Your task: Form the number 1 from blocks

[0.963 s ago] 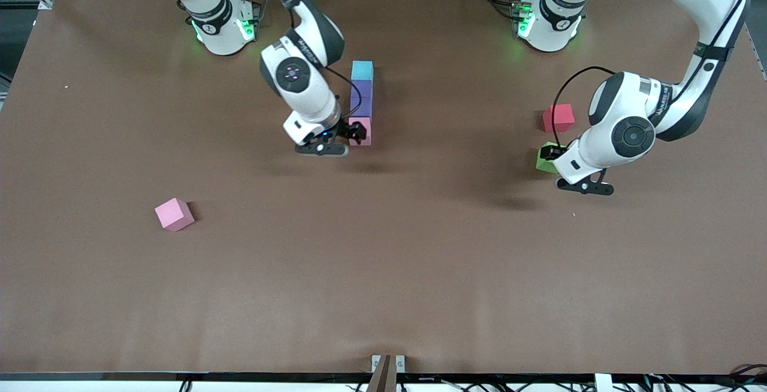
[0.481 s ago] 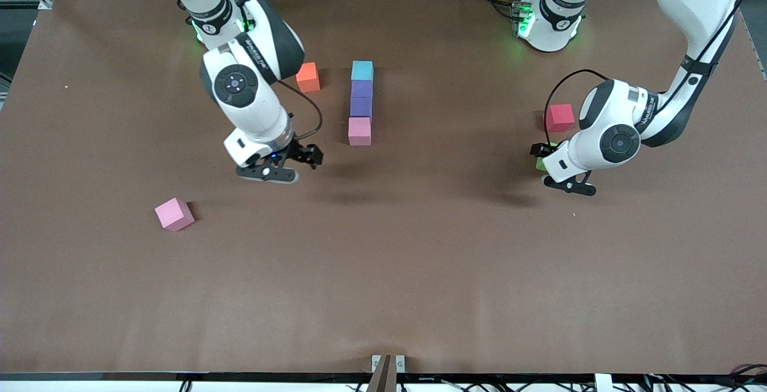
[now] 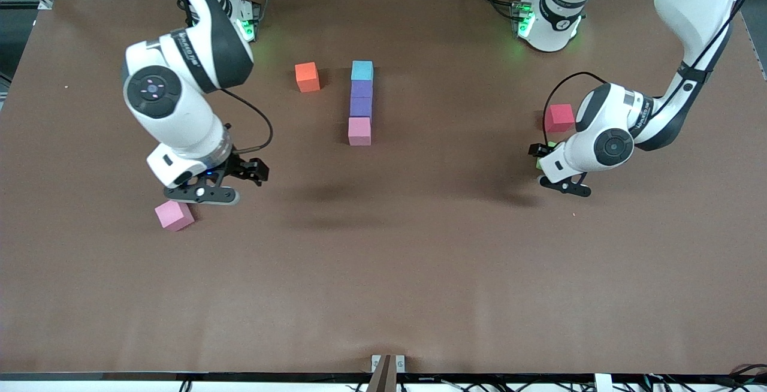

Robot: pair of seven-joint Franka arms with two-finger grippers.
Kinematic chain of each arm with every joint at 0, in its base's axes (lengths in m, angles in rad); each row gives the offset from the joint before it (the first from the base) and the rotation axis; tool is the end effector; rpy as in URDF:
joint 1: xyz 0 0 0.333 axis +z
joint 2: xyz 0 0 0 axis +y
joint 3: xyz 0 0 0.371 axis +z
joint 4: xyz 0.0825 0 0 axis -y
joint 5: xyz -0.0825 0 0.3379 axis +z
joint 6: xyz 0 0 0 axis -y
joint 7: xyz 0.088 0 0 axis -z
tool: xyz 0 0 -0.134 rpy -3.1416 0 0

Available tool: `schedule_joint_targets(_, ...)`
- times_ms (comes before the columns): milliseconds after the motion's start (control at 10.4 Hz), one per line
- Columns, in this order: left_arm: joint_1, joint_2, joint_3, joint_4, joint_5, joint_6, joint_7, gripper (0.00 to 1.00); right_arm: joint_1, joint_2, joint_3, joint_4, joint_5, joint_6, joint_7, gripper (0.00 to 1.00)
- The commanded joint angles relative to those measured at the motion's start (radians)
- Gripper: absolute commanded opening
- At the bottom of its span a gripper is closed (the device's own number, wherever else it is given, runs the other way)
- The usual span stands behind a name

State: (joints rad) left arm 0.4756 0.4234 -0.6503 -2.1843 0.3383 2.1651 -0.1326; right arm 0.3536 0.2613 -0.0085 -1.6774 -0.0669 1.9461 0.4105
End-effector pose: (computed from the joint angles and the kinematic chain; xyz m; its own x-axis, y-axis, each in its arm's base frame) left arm 0.4985 -0.0611 0.2678 0.9099 -0.2644 -0.3197 -0.2766 -0.9610 0.0075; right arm 0.5755 0.2009 0.4924 0.9987 -0.0399 0.0318 -0.0416 -0.9975 0.0566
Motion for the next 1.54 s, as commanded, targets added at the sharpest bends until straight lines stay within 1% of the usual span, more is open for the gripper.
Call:
schedule_joint_targets(0, -0.002, 0.02, 0.011, 0.003, 0.031, 0.01, 0.018, 1.0, -0.019, 0.007, 0.01, 0.025, -0.03, -0.018, -0.029, 1.0)
schedule_joint_targets(385, 0.0, 0.011, 0.015, 0.018, 0.031, 0.005, 0.022, 1.0, -0.051, -0.005, -0.01, 0.071, -0.03, -0.019, -0.087, 1.0)
schedule_joint_targets(770, 0.0, 0.002, 0.018, 0.028, 0.031, -0.001, 0.028, 1.0, -0.064, -0.001, -0.022, 0.087, -0.028, -0.026, -0.133, 1.0)
schedule_joint_targets(867, 0.0, 0.001, 0.018, 0.024, 0.033, -0.001, 0.03, 1.0, -0.064, 0.001, -0.033, 0.097, -0.027, -0.027, -0.148, 1.0)
schedule_joint_targets(1444, -0.006, 0.014, 0.018, 0.001, 0.034, -0.001, 0.087, 1.0, -0.064, 0.004, -0.034, 0.104, -0.024, -0.033, -0.151, 1.0)
